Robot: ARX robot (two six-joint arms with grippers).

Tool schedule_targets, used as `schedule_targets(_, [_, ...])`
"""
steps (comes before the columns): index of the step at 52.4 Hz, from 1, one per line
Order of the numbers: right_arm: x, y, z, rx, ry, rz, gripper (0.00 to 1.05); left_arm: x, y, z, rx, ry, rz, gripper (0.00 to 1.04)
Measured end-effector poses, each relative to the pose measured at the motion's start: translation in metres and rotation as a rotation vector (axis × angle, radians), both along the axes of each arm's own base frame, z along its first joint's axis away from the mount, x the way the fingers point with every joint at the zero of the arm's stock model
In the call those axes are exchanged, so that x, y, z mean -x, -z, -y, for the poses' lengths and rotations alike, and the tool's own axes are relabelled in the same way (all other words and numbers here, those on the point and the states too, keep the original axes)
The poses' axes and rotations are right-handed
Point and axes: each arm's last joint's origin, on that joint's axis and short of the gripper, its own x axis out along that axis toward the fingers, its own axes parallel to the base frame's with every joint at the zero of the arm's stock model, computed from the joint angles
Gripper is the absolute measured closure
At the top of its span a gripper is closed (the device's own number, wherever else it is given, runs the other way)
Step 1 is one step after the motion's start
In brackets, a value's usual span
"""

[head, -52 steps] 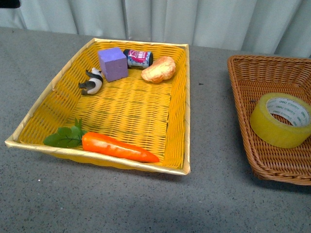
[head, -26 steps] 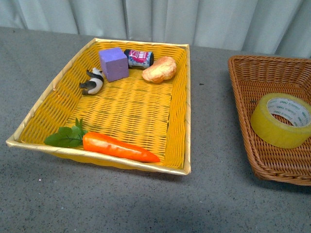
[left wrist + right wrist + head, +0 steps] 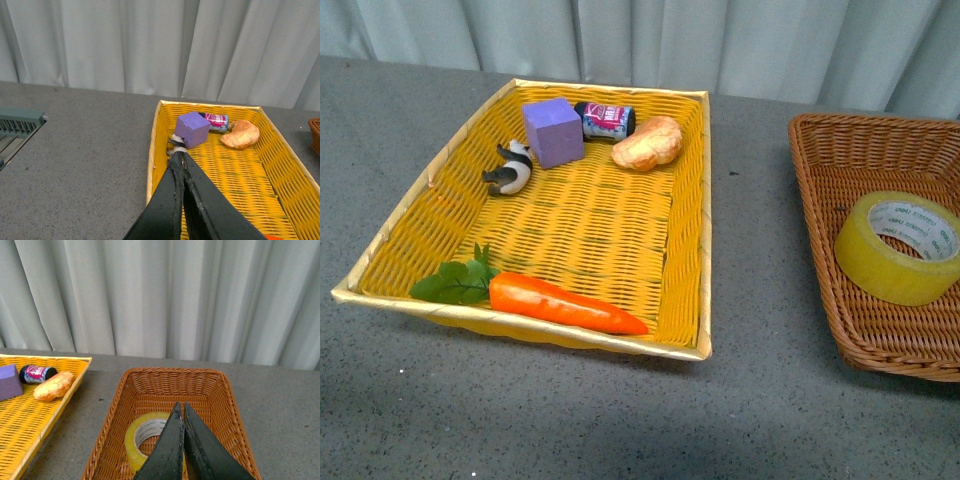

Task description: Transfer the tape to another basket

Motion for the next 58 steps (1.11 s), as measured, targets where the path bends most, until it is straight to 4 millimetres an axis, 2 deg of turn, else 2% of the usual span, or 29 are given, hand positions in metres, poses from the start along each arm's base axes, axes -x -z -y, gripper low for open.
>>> schedule_targets(32, [0.025, -0.006, 0.0, 0.0, 0.0, 0.02, 1.04, 0.028, -0.01, 0.0, 0.0, 0.0, 0.03, 1.01])
schedule_targets(58, [0.035, -0.005, 0.0, 0.0, 0.0, 0.021, 1.04, 0.04, -0.01, 0.0, 0.0, 0.0, 0.032, 1.01])
